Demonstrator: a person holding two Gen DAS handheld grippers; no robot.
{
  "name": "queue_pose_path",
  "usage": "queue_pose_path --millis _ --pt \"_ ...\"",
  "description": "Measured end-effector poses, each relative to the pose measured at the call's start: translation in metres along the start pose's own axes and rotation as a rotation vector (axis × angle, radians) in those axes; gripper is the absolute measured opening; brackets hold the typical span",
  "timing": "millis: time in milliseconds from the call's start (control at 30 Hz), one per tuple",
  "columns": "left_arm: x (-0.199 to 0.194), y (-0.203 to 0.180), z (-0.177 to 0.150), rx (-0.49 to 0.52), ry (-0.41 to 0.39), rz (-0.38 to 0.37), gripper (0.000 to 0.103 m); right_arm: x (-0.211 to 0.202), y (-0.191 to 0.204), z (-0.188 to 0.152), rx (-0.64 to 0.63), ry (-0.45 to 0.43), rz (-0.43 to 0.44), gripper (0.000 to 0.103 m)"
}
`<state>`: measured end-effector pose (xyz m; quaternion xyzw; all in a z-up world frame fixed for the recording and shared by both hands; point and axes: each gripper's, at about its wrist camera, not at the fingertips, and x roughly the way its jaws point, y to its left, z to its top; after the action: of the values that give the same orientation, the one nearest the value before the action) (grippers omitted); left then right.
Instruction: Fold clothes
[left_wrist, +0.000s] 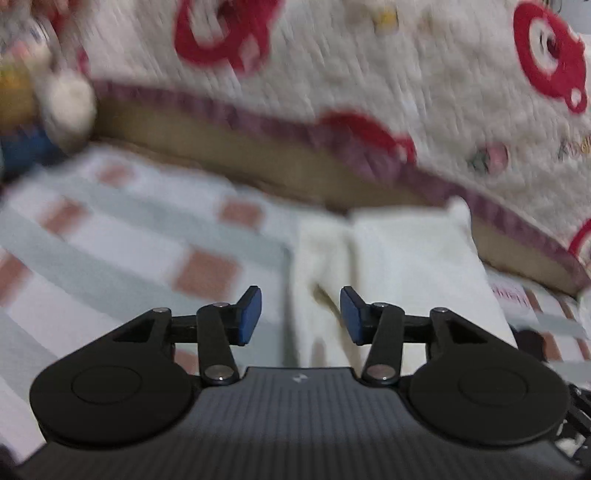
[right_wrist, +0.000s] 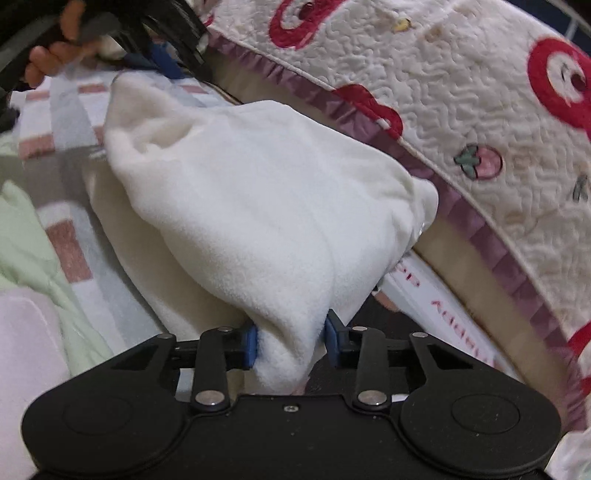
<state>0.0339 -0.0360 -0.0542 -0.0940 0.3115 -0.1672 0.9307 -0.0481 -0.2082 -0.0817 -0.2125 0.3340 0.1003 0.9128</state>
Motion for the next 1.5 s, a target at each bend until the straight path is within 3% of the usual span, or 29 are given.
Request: queue_pose_path --millis 67,133,233,267,333,400,433,533,600,667,767,833,1000,1300,1367,1400,1433,1500 --pt "-0.007 -0.002 0.000 -0.039 0.028 -0.122 0.046 -0.006 -0.010 0.000 0.054 0.010 0.053 0.040" --pt "-0.008 -0.018 -0.006 0.006 0.068 -0.215 0.048 -0.013 -0.018 -0.001 0.077 0.024 0.110 0.040" --pt "0.004 -0.048 -0.024 0.150 0.192 -0.215 0.048 -0.025 -0.033 -0.001 0.120 0.035 0.280 0.052" --pt "0.011 -0.052 -0.031 0.174 0.252 -0.170 0.048 -0.031 -0.044 0.000 0.184 0.011 0.349 0.052" --pt "0.028 -0.039 -0.048 0.119 0.388 -0.062 0.052 -0.042 -0.070 0.009 0.339 -0.065 0.476 0.051" --pt "0.035 -0.019 -0.051 0.019 0.436 -0.086 0.054 -0.041 -0.087 0.025 0.407 -0.126 0.515 0.052" --pt "0.036 -0.013 -0.050 -0.017 0.438 -0.099 0.054 -0.037 -0.094 0.035 0.416 -0.144 0.516 0.053" --pt "0.031 -0.019 -0.051 0.056 0.418 -0.078 0.054 -0.008 -0.091 0.058 0.356 -0.108 0.447 0.055" --pt "0.027 -0.023 -0.054 0.093 0.416 -0.059 0.055 0.020 -0.080 0.056 0.314 -0.013 0.408 0.055" --pt "0.025 -0.021 -0.054 0.095 0.418 -0.039 0.059 0.037 -0.063 0.033 0.301 0.067 0.406 0.056" --pt "0.027 -0.019 -0.052 0.076 0.434 -0.051 0.059 0.025 -0.040 -0.004 0.301 -0.025 0.348 0.056" --pt "0.027 -0.020 -0.051 0.086 0.433 -0.050 0.060 0.018 -0.035 -0.011 0.306 -0.055 0.319 0.056" --pt "0.027 -0.024 -0.048 0.118 0.431 -0.045 0.060 0.016 -0.034 -0.009 0.280 -0.049 0.309 0.056" --pt "0.028 -0.017 -0.047 0.086 0.441 -0.051 0.063 -0.006 -0.028 -0.020 0.253 -0.069 0.282 0.056" --pt "0.020 -0.017 -0.042 0.056 0.408 -0.063 0.058 -0.011 -0.030 -0.024 0.270 -0.041 0.328 0.058" --pt "0.012 -0.013 -0.036 -0.021 0.365 -0.105 0.050 -0.013 -0.031 -0.026 0.279 -0.026 0.352 0.059" --pt "0.004 -0.012 -0.028 -0.082 0.319 -0.161 0.049 -0.015 -0.032 -0.028 0.287 -0.012 0.375 0.059" --pt "-0.012 -0.025 -0.008 -0.065 0.198 -0.199 0.049 -0.019 -0.035 -0.033 0.260 0.044 0.457 0.055"
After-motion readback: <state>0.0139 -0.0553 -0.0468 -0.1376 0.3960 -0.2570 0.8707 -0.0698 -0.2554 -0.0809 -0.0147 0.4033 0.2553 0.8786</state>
